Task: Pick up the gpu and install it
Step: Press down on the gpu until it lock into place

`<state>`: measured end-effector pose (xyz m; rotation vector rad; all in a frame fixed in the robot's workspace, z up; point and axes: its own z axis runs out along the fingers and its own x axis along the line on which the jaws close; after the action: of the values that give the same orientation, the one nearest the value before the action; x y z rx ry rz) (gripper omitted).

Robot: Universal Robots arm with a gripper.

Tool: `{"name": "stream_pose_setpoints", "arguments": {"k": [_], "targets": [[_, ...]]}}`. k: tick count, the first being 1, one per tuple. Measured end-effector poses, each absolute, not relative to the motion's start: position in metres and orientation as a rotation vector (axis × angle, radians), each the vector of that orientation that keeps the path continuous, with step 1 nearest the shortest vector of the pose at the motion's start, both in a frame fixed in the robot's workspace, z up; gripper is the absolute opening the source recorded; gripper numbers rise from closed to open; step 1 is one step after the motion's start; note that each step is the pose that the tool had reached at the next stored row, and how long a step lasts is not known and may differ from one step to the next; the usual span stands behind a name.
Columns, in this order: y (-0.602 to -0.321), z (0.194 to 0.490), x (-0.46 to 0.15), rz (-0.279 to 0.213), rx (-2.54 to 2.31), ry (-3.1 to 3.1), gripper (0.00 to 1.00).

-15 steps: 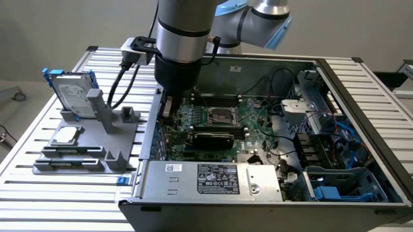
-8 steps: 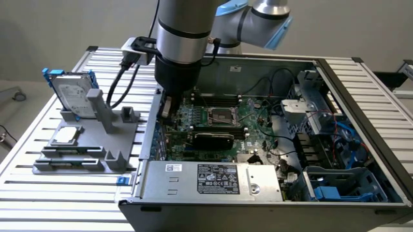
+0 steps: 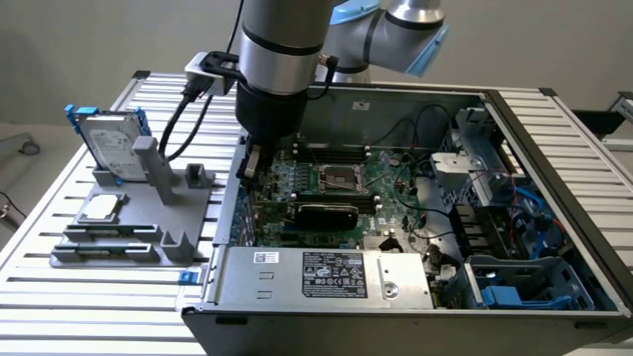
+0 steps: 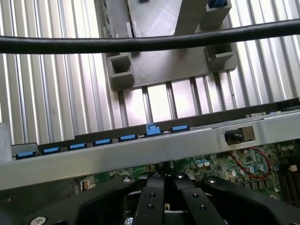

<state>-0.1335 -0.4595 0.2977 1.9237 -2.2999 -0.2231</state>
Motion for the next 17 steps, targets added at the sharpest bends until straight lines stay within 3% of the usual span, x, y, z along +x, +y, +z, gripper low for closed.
{"name": "stream_pose_setpoints", "arguments": {"k": [17], "targets": [[-0.460, 0.300, -0.118, -0.239, 1.902, -2.301, 0.11]]}}
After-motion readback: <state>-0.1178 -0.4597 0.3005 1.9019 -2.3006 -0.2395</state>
